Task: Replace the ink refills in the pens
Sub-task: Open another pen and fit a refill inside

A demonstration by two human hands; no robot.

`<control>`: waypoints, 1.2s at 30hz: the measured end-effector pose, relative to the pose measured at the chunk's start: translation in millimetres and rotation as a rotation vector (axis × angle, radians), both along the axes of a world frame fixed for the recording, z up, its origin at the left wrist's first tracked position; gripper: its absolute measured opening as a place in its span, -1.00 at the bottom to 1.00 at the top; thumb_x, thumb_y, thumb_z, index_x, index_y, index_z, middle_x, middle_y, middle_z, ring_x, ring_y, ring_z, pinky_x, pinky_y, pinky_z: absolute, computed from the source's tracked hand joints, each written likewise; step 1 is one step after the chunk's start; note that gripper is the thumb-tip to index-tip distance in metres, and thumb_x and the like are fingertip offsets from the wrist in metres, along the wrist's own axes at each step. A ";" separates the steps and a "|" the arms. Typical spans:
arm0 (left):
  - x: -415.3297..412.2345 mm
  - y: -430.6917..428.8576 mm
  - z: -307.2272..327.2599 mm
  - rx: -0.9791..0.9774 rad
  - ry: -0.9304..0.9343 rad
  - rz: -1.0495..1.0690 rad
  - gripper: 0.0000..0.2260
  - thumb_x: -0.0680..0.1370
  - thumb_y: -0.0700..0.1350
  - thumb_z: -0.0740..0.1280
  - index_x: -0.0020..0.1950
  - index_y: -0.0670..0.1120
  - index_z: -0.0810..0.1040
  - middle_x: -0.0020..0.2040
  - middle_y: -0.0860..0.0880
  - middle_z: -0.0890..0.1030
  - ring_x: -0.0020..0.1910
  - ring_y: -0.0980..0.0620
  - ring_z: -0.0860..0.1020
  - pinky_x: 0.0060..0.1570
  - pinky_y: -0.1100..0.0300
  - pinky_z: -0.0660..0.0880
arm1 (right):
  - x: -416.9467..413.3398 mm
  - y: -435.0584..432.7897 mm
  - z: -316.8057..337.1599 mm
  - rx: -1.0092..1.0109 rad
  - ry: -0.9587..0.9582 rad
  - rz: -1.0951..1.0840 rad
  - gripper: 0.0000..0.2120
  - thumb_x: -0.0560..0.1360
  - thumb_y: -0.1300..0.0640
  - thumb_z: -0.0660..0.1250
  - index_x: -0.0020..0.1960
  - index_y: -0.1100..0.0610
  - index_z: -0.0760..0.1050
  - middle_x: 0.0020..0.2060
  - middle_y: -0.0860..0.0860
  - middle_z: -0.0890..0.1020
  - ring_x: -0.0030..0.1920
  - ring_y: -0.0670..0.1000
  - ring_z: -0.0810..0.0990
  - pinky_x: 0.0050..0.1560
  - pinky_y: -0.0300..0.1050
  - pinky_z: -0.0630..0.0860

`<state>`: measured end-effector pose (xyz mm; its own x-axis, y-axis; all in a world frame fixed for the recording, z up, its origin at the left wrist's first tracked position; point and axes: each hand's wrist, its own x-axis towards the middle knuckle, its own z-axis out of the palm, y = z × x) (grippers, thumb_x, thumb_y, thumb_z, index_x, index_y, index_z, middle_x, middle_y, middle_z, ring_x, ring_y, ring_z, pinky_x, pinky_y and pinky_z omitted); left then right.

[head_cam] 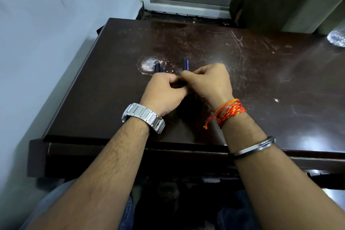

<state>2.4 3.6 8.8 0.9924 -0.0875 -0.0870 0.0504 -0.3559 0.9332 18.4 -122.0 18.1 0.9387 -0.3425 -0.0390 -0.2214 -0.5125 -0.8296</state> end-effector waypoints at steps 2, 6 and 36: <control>0.8 -1.7 -0.5 0.003 -0.004 0.033 -0.91 0.40 -0.06 0.50 -0.11 0.00 0.69 -0.20 0.04 0.72 -0.15 0.08 0.68 -0.01 0.02 0.61 | 1.9 -5.8 0.8 -0.082 -0.028 -0.045 -0.72 0.30 -0.05 0.49 -0.44 0.13 0.60 -0.58 -0.06 0.54 -0.49 -0.14 0.53 -0.60 -0.40 0.32; 4.2 1.0 -1.7 0.070 -0.052 0.154 -0.76 0.39 -0.03 0.52 0.03 -0.01 0.65 -0.20 0.11 0.69 -0.19 0.15 0.65 -0.02 0.09 0.61 | 7.8 -20.3 -1.0 -0.266 -0.054 -0.114 -0.73 0.30 0.02 0.46 -0.32 0.25 0.59 -0.43 0.13 0.59 -0.29 0.13 0.61 -0.28 -0.09 0.55; 5.7 9.1 -0.1 0.138 -0.091 0.219 -0.80 0.38 -0.07 0.53 -0.03 -0.04 0.66 -0.29 0.09 0.68 -0.31 0.11 0.66 -0.12 0.08 0.65 | 8.4 -41.5 5.4 -0.201 0.101 -0.161 -0.82 0.28 0.20 0.57 -0.15 0.22 0.66 -0.18 0.12 0.67 -0.22 0.02 0.62 -0.37 -0.28 0.43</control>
<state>8.1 12.7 8.7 0.9907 0.1362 0.0067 0.0586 -0.4698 0.8808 26.8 -163.6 23.5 0.8663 -0.4975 -0.0455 -0.3896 -0.6159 -0.6847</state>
